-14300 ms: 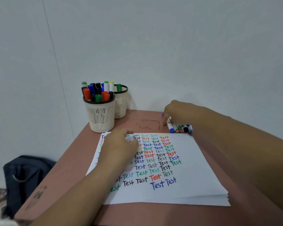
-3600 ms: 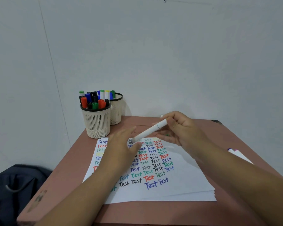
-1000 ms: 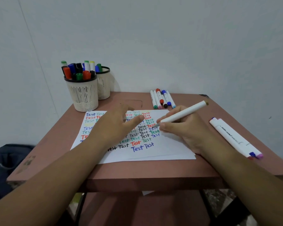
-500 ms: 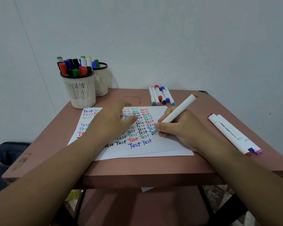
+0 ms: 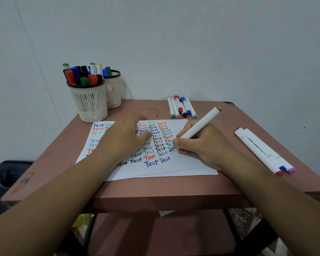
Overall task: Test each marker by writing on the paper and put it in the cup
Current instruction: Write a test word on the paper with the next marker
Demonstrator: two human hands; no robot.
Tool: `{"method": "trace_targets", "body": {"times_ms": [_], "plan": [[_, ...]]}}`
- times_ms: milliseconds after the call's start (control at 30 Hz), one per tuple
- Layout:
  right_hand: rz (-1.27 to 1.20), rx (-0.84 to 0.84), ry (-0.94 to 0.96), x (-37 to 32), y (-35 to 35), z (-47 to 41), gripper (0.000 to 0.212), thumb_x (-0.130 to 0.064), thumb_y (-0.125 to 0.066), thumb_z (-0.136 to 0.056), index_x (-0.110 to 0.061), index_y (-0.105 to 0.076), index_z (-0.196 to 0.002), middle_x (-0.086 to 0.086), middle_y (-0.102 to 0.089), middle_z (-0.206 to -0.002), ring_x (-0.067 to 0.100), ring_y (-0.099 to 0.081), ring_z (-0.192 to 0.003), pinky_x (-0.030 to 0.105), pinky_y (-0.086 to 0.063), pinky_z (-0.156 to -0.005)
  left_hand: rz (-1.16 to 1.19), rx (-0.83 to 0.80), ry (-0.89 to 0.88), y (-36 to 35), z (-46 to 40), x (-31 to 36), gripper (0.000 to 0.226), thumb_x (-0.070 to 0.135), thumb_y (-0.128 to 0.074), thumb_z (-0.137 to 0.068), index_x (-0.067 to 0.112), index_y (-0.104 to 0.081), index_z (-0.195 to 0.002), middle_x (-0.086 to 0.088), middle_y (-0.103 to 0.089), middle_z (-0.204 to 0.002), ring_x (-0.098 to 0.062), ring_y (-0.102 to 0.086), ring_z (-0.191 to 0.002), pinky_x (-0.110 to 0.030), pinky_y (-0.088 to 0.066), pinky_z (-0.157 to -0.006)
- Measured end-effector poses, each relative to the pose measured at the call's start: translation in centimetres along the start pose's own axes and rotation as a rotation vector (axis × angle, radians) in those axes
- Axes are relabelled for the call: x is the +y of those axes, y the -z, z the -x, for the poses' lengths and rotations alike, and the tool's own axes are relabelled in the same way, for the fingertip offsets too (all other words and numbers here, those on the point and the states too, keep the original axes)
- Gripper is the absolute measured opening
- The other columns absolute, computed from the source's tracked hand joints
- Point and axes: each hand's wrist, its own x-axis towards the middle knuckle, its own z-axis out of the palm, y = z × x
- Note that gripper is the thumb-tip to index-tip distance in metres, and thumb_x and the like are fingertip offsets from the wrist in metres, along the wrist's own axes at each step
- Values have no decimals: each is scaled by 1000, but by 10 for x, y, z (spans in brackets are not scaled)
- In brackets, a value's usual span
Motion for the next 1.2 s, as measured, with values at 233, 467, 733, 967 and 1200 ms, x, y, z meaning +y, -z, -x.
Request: {"method": "trace_targets", "body": {"times_ms": [233,467,733,967,1200], "plan": [[114,53,41,2,0,-1,15,-4,-81,-85,-3,-67,-80,18,-72,-76,19,-71,-68,28,-57,-64,-3,6,-26,-2,-1,-3,46,47,-70,-88,39,-53,-129,9,-54,-75,-4,-52,-73,-29,-31,-56],[48,55,11,3,1,0,15,-4,-81,-85,-4,-67,-79,10,-68,-71,21,-67,-67,29,-56,-64,9,5,-20,-3,-1,-3,45,45,-72,-87,40,-53,-128,8,-56,-76,-5,-53,-73,-29,-33,-58],[112,26,22,-1,0,2,18,-2,-79,-86,-5,-64,-77,-1,-64,-60,7,-64,-57,19,-50,-55,0,7,-32,-4,-3,-6,45,47,-71,-87,40,-53,-127,11,-54,-76,-4,-51,-72,-29,-31,-57],[134,31,25,-2,0,2,17,-5,-81,-86,-4,-65,-78,3,-67,-66,10,-66,-61,20,-52,-59,10,10,-31,-4,-3,-6,43,46,-72,-87,40,-54,-125,9,-55,-74,-4,-52,-71,-29,-31,-57],[120,58,24,-2,1,2,18,-1,-78,-86,-2,-62,-78,2,-61,-61,8,-61,-56,19,-50,-55,16,14,-36,-5,-3,-6,43,47,-72,-86,41,-54,-124,10,-55,-77,-3,-53,-74,-29,-34,-59]]}}
